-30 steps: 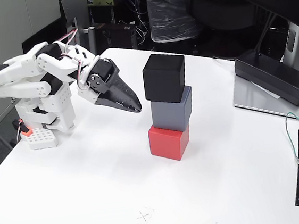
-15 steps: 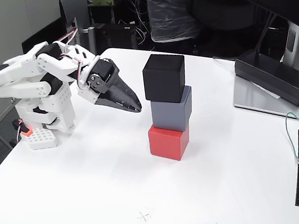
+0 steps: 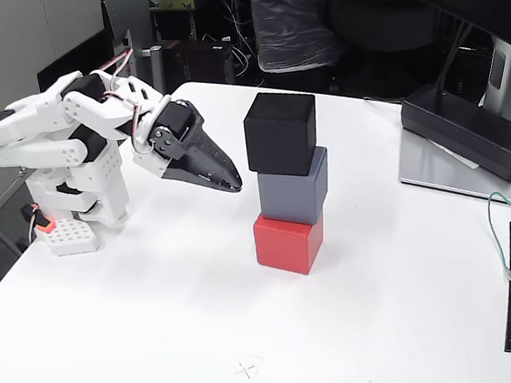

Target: Stack the three blocks in an ordered color.

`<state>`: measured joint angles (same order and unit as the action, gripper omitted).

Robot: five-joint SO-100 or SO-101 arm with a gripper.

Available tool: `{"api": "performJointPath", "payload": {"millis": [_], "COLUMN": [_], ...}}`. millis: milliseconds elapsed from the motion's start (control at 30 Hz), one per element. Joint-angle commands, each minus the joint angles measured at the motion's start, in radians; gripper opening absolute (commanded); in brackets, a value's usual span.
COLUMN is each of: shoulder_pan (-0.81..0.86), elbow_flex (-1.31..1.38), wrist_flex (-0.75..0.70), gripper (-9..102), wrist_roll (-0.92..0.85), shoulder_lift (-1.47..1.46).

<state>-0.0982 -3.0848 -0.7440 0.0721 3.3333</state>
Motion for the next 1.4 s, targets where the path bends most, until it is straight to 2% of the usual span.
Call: {"api": "performJointPath", "payload": {"millis": [0,200,1367], "shoulder_pan": [0.003,0.005,0.005], "elbow_flex": [0.002,0.0,0.0], "wrist_flex": [0.026,0.071,0.066], "gripper": [-2,-2,-2], "wrist_roll": [0.012,0.009,0.005], "shoulder_lift": [0.008,0.005,0.0]}}
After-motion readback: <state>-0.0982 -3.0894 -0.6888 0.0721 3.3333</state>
